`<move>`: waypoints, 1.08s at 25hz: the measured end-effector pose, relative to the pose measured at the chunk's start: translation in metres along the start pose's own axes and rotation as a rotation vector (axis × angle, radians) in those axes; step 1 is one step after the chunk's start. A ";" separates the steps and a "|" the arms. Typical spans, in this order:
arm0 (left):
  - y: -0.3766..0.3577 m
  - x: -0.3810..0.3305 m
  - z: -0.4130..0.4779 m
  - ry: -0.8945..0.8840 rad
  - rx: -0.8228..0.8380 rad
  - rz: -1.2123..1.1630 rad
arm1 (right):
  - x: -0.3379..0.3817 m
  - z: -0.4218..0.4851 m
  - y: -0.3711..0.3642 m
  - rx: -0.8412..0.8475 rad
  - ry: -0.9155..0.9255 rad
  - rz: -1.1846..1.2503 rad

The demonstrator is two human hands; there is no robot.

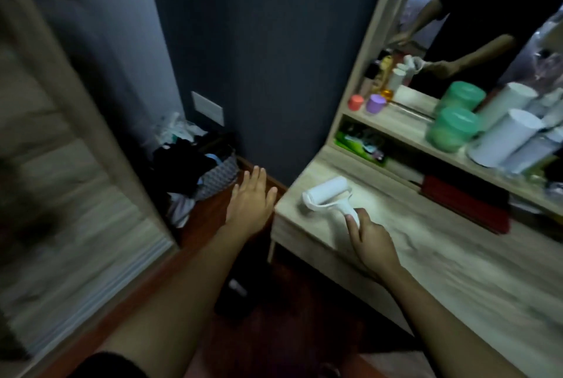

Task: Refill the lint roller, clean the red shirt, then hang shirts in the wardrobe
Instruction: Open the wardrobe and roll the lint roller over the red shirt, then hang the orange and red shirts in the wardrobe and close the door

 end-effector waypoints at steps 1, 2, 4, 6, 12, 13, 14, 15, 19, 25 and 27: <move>-0.023 -0.018 0.011 0.004 0.031 -0.006 | -0.029 0.010 0.008 0.018 -0.022 -0.014; -0.047 -0.037 0.021 0.013 0.066 -0.006 | -0.058 0.021 0.015 0.044 -0.035 -0.029; -0.093 -0.067 0.039 0.012 0.125 0.012 | -0.109 0.042 0.022 0.094 -0.030 -0.054; -0.135 -0.092 0.054 0.012 0.193 0.020 | -0.147 0.062 0.028 0.130 -0.014 -0.076; -0.208 -0.147 0.079 0.004 0.195 0.080 | -0.205 0.110 0.034 0.228 0.005 0.061; -0.213 -0.149 0.082 0.011 0.189 0.098 | -0.207 0.115 0.033 0.235 0.009 0.074; -0.217 -0.150 0.085 0.022 0.184 0.106 | -0.209 0.119 0.032 0.239 0.005 0.083; -0.221 -0.150 0.088 0.033 0.189 0.115 | -0.211 0.124 0.030 0.238 0.002 0.092; -0.232 -0.150 0.090 0.027 0.201 0.170 | -0.216 0.132 0.019 0.141 0.041 0.053; -0.220 -0.152 0.091 0.032 0.216 0.102 | -0.212 0.130 0.021 0.081 0.047 0.052; -0.199 -0.151 0.091 0.027 0.202 0.092 | -0.198 0.126 0.032 0.053 0.091 0.084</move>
Point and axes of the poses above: each hand's wrist, its own z-axis towards the middle knuckle, its own y-axis out of the back of the hand, x = y × z, the point moved 1 cm from there along z, towards the middle knuckle, and after that the axes turned 13 degrees about -y, right-handed, at the moved point
